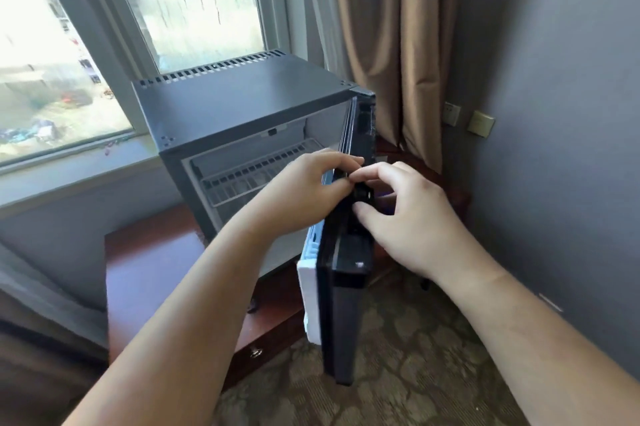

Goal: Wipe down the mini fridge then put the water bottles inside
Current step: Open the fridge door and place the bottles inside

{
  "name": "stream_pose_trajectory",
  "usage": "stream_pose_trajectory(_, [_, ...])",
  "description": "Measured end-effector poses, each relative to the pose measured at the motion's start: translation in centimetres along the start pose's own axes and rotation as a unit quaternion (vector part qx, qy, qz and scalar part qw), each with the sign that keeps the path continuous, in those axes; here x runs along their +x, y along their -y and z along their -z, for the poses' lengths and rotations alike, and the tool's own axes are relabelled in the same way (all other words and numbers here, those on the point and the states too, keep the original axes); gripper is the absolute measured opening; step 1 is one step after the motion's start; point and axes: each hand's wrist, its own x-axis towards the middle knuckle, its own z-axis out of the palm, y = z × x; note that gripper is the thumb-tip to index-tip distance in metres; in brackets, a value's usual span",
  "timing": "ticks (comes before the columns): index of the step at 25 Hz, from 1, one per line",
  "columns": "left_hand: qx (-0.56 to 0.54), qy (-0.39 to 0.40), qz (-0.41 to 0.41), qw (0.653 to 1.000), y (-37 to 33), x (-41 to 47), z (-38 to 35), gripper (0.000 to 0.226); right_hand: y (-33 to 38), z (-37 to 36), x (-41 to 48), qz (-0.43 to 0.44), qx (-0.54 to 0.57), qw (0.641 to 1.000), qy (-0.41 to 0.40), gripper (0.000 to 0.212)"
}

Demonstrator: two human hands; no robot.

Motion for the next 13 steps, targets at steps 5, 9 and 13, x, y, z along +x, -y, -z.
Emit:
stream_pose_trajectory(5, [0.062, 0.060, 0.037, 0.996, 4.1, 0.2, 7.2, 0.055, 4.4, -6.4, 2.5, 0.043, -0.023, 0.997, 0.057, 0.043])
stream_pose_trajectory(9, [0.112, 0.065, 0.065, 0.989, 7.4, 1.3, 12.0, 0.059, 6.9, -11.9, 6.5, 0.058, -0.082, 0.992, 0.080, 0.051])
stream_pose_trajectory(13, [0.139, 0.058, 0.067, 0.986, 9.6, 2.1, 14.4, 0.058, 8.3, -15.5, 8.9, 0.040, -0.113, 0.985, 0.123, 0.059])
